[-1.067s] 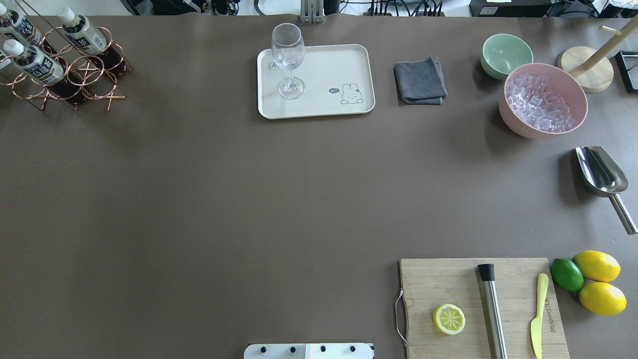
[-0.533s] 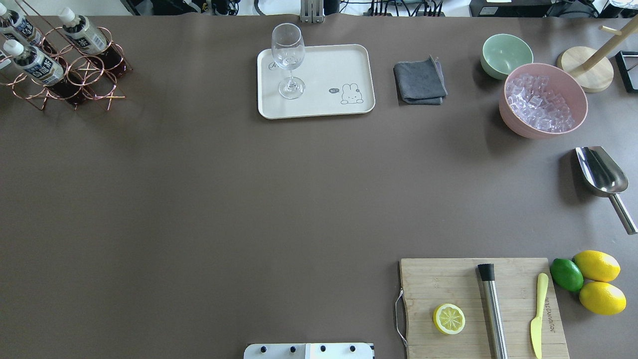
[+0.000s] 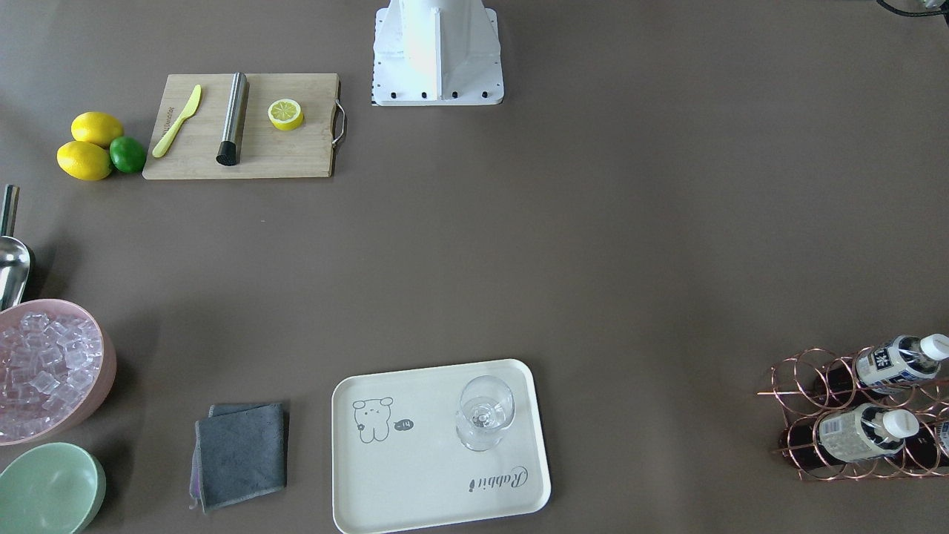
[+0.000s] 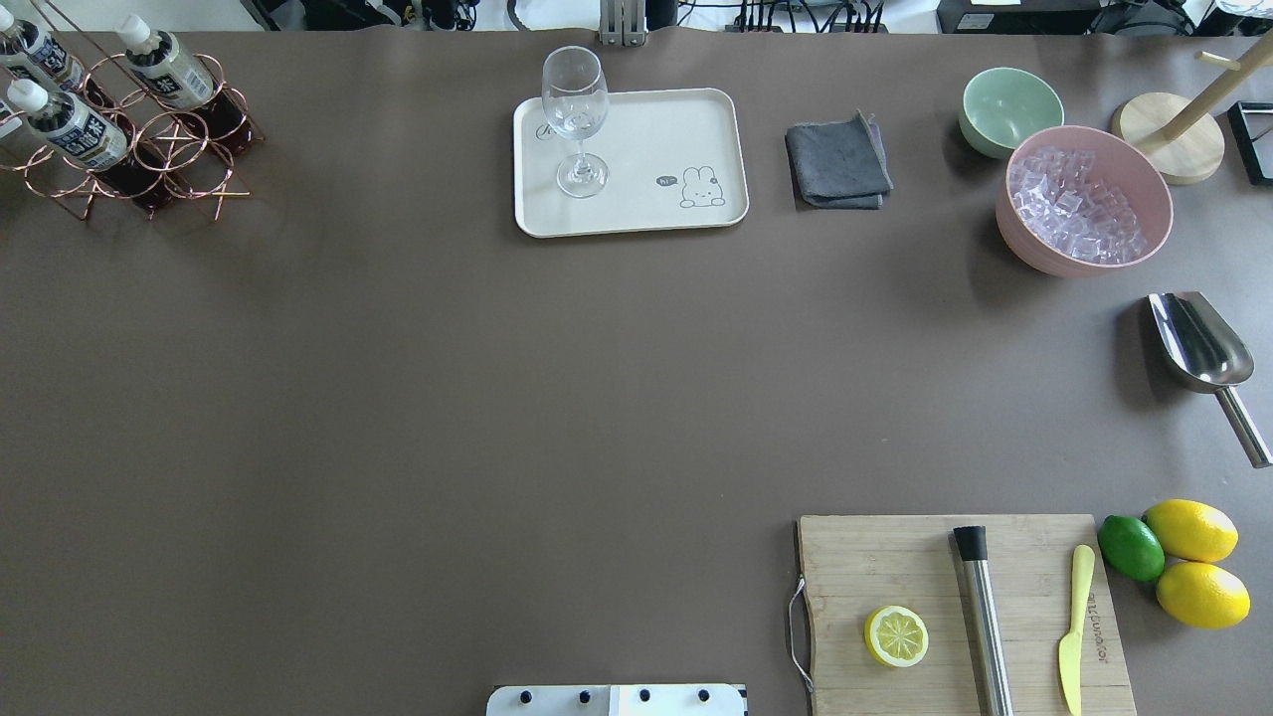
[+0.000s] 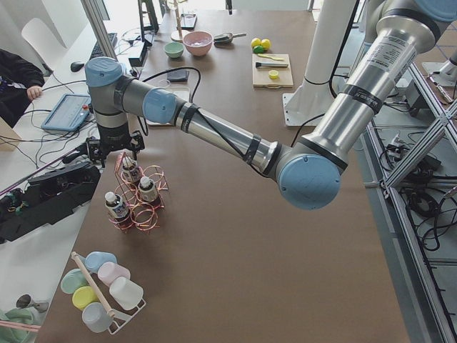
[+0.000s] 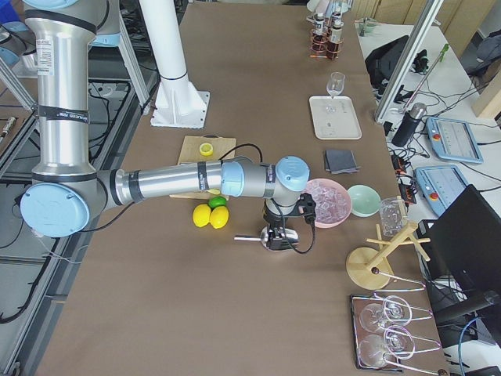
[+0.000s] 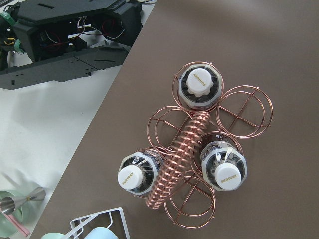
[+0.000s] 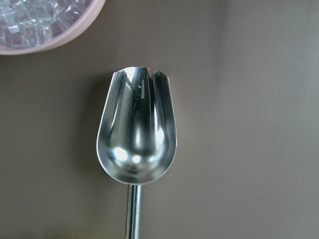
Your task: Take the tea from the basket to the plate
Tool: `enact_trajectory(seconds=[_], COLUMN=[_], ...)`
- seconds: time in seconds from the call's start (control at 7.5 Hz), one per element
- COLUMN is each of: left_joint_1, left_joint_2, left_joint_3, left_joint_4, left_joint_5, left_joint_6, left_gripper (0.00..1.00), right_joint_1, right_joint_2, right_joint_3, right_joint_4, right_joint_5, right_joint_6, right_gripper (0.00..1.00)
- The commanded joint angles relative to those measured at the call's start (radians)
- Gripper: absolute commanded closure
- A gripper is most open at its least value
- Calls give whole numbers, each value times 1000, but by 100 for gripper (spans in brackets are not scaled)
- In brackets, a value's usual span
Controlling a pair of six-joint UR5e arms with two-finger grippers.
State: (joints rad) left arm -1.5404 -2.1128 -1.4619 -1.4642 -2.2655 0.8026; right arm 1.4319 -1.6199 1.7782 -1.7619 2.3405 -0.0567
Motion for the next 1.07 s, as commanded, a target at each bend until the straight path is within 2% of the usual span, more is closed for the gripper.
enact_trajectory(seconds=[0.0,0.13,0.4,0.93], left_joint_1=[42,54,57,57], left_joint_2=[-1,-3,-32,-122], left_joint_3=[9,12,82,207], left_joint_4=[-24,-36,-82,-79], left_joint_5=[3,4,4,3], left_joint_6=[13,13,117,263], left_gripper=[2,2,2,2], right_joint_1=[-1,1,-1,-1], right_joint_2=[0,0,0,0], right_joint_3=[0,0,0,0], right_joint_4=[-1,-1,-1,-1], right_joint_5=[0,0,0,0], right_joint_6=[0,0,0,0], right_gripper=[0,0,0,0])
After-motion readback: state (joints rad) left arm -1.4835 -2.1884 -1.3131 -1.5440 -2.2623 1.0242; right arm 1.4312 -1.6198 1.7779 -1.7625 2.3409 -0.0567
